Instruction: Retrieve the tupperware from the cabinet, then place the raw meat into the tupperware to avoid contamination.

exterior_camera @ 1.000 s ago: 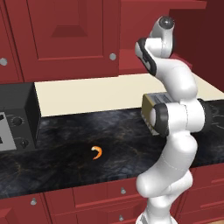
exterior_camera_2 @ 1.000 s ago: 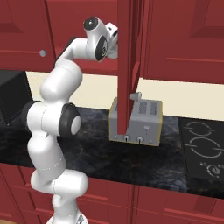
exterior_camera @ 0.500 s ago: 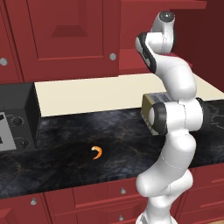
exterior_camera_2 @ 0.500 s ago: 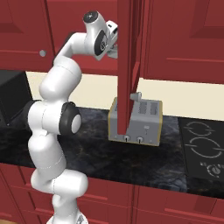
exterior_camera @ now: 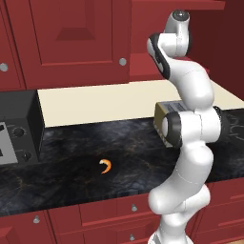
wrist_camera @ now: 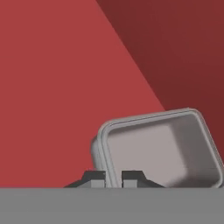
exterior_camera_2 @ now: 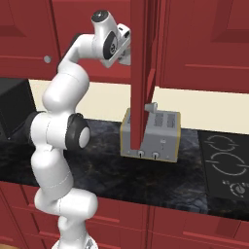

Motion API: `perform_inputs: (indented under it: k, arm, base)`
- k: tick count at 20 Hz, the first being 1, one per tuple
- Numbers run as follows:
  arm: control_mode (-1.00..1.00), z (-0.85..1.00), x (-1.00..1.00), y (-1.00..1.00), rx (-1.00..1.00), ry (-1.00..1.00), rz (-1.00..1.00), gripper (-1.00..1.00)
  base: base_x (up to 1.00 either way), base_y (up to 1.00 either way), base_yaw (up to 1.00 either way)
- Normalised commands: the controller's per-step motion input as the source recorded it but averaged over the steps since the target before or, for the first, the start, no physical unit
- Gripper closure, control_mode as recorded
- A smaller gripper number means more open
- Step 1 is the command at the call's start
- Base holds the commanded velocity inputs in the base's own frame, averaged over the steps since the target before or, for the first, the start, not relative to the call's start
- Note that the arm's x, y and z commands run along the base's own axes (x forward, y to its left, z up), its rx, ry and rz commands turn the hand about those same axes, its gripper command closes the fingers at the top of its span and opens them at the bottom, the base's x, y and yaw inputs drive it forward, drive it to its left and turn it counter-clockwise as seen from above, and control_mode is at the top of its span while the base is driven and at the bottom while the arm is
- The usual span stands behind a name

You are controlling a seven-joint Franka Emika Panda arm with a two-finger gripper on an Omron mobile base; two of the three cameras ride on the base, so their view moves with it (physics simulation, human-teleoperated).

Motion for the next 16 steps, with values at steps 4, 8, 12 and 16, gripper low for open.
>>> perform_inputs:
  k: [4, 8, 12, 16]
  arm:
    - [-1.00, 0.24, -0.38, 0.05, 0.00, 0.00, 0.08, 1.00]
    - [-1.00, 0.28, -0.38, 0.08, 0.00, -0.01, 0.06, 1.00]
    - [-1.00, 0.06, -0.39, 0.04, -0.02, -0.05, 0.04, 1.00]
    - [-1.00, -0.01, 0.02, 0.00, 0.00, 0.01, 0.00, -1.00]
  base:
    - [0.00, 0.00, 0.00]
    - [0.00, 0.00, 0.00]
    - [0.00, 0.00, 0.00]
    - [0.00, 0.00, 0.00]
